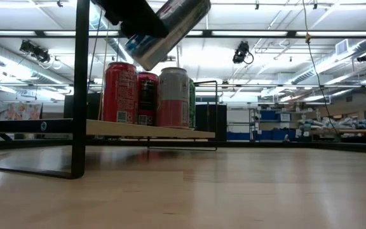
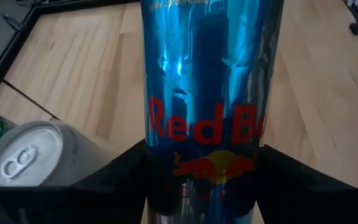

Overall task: Place canned beverage on shelf
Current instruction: Put the blue soda can on the shelf

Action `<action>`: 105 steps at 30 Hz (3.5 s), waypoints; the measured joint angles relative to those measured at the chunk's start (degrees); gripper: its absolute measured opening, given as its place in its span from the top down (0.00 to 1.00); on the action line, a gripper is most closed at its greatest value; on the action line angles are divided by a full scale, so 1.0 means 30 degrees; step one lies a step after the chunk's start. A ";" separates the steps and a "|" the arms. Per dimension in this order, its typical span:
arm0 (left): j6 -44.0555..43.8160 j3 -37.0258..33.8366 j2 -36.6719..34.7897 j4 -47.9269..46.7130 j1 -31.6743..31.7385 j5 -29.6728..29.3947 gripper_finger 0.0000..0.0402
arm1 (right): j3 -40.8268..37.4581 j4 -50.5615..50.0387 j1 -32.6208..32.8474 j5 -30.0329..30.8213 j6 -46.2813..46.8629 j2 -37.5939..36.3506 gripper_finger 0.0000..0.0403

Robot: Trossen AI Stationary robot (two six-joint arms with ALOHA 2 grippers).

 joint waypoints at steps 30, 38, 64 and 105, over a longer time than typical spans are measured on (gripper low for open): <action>0.0714 -0.3836 -0.1800 0.4267 -0.1807 -0.1636 0.41 | -0.5033 0.2883 0.3027 0.3664 0.3673 0.0024 0.16; 0.1175 -0.5904 -0.2623 0.8998 -0.1576 -0.1572 0.41 | -0.8059 1.0198 0.2254 0.3556 0.1395 0.0029 0.16; 0.1064 -0.9576 -0.2543 1.8397 -0.0190 0.2307 0.41 | -1.1182 2.6149 -0.0545 -0.1179 -0.4049 0.1537 0.20; 0.0785 -0.9653 -0.9966 1.1386 -0.0412 0.0037 0.18 | -1.1131 2.3220 -0.0655 0.0559 -0.2655 0.1384 0.38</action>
